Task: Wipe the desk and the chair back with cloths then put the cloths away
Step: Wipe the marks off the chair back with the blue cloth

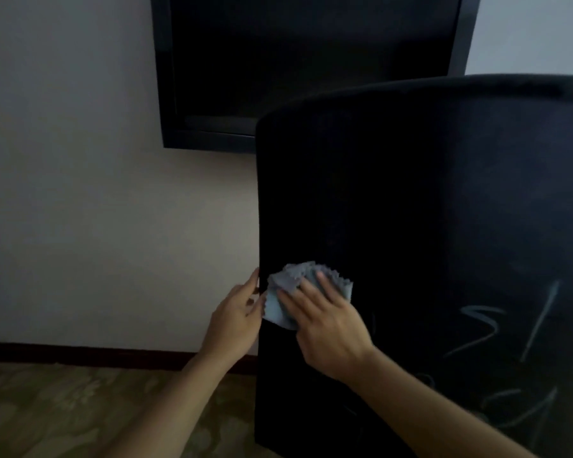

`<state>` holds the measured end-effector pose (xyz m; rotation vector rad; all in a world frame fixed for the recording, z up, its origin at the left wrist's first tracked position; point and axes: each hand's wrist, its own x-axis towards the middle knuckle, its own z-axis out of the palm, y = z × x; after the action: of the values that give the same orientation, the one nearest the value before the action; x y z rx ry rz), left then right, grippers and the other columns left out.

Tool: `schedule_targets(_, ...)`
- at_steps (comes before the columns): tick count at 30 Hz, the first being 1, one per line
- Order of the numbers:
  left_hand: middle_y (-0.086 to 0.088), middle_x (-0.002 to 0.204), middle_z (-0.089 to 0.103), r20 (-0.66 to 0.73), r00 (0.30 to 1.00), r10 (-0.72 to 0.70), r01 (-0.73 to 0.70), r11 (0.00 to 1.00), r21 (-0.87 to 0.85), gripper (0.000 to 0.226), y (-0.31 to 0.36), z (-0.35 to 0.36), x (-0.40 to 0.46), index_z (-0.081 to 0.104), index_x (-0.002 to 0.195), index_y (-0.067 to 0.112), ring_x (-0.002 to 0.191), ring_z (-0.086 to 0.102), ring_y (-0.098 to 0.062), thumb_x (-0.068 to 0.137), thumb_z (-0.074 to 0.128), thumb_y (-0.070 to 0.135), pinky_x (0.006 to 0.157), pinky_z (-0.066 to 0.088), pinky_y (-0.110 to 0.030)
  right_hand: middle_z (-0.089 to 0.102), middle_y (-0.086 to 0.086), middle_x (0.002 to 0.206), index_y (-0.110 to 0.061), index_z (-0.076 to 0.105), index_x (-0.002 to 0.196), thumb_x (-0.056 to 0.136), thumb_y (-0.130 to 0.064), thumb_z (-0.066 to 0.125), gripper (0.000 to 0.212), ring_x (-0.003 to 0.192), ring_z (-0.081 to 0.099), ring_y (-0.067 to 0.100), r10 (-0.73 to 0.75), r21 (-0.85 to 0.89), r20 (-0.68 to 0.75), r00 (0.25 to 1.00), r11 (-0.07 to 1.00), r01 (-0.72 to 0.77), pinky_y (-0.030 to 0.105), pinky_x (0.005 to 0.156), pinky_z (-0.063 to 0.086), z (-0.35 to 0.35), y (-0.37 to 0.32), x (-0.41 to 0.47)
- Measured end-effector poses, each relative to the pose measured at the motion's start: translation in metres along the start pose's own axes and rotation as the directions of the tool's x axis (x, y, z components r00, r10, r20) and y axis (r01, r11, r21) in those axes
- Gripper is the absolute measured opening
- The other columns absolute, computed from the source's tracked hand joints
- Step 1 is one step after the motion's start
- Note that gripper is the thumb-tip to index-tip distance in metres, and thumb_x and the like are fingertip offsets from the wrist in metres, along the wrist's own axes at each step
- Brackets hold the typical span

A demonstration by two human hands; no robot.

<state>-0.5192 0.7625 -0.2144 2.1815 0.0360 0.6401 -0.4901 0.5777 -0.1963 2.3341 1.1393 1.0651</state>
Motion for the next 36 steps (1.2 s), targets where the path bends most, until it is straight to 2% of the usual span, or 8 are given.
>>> schedule_targets(4,0.003,0.132,0.053,-0.371,0.874,0.315,-0.252,0.945,0.208,0.046,0.038,0.000,-0.006,0.052,0.141,0.020,0.120,0.053,-0.014,0.096,0.060,0.019,0.092,0.041,-0.020,0.044,0.012,0.149,-0.005,0.047,0.142,0.084,-0.029,0.045,0.062,0.140,0.035,0.031,0.252,0.096,-0.306,0.918,0.967,-0.234,0.052,0.120,0.011,-0.035,0.054,0.014)
schedule_targets(8,-0.008,0.146,0.048,-0.259,0.724,0.639,-0.490,0.742,0.458,0.050,0.082,0.024,-0.009,0.056,0.139,0.014,0.132,0.048,-0.026,0.089,0.059,0.013,0.103,0.042,-0.033,0.026,0.007,0.158,-0.009,0.036,0.148,0.086,-0.031,0.050,0.067,0.148,0.015,0.026,0.258,0.151,-0.271,0.927,0.963,-0.223,0.052,0.120,0.010,-0.016,0.054,-0.030)
schedule_targets(12,-0.008,0.165,0.019,-0.022,0.798,0.603,-0.488,0.666,0.565,0.076,0.082,0.045,-0.005,0.033,0.154,0.025,0.151,0.020,-0.029,0.086,0.063,0.014,0.115,0.033,-0.051,0.049,0.005,0.145,-0.015,0.038,0.146,0.085,-0.038,0.052,0.067,0.136,0.043,0.026,0.223,0.118,-0.068,0.972,0.970,-0.214,0.047,0.121,0.004,0.032,0.021,-0.109)
schedule_targets(15,-0.006,0.167,0.010,-0.008,0.818,0.575,-0.467,0.671,0.576,0.080,0.077,0.049,-0.003,0.028,0.156,0.028,0.154,0.009,-0.028,0.085,0.063,0.012,0.119,0.026,-0.053,0.055,0.010,0.139,-0.011,0.047,0.142,0.083,-0.030,0.058,0.064,0.121,0.055,0.033,0.320,0.150,-0.192,0.928,0.944,-0.294,0.052,0.119,0.014,0.021,0.046,-0.107)
schedule_targets(21,-0.007,0.167,0.007,-0.035,0.796,0.604,-0.479,0.665,0.574,0.083,0.073,0.052,-0.004,0.026,0.156,0.026,0.154,0.003,-0.028,0.085,0.064,0.008,0.121,0.017,-0.054,0.025,0.012,0.157,-0.006,0.036,0.148,0.089,-0.023,0.051,0.063,0.147,0.020,0.033,0.566,0.279,-0.418,0.711,0.825,-0.492,0.057,0.118,0.013,-0.023,0.096,-0.066)
schedule_targets(25,-0.012,0.164,0.020,-0.132,0.788,0.601,-0.428,0.690,0.584,0.076,0.086,0.065,-0.010,0.039,0.152,0.019,0.152,0.016,-0.032,0.080,0.060,0.009,0.115,0.025,-0.060,0.030,0.010,0.155,-0.007,0.038,0.146,0.087,-0.026,0.053,0.064,0.143,0.031,0.033,0.493,0.245,-0.314,0.812,0.868,-0.432,0.056,0.118,0.016,0.018,0.051,-0.100)
schedule_targets(29,-0.008,0.158,0.036,-0.071,0.686,0.724,-0.546,0.577,0.608,0.069,0.122,0.082,-0.019,0.052,0.144,0.021,0.145,0.035,-0.028,0.075,0.059,0.015,0.107,0.028,-0.057,0.045,0.012,0.147,-0.006,0.042,0.144,0.086,-0.028,0.053,0.063,0.130,0.048,0.034,0.451,0.191,-0.248,0.858,0.891,-0.413,0.053,0.118,0.017,0.028,0.055,-0.132)
schedule_targets(36,-0.004,0.161,0.032,0.048,0.605,0.795,-0.670,0.475,0.570,0.077,0.178,0.107,-0.013,0.043,0.149,0.030,0.147,0.032,-0.026,0.074,0.054,0.016,0.106,0.030,-0.057,0.023,0.021,0.156,0.004,0.032,0.146,0.089,-0.020,0.042,0.063,0.147,0.016,0.035,0.764,0.371,-0.415,0.495,0.639,-0.674,0.055,0.118,0.018,-0.011,0.133,-0.119)
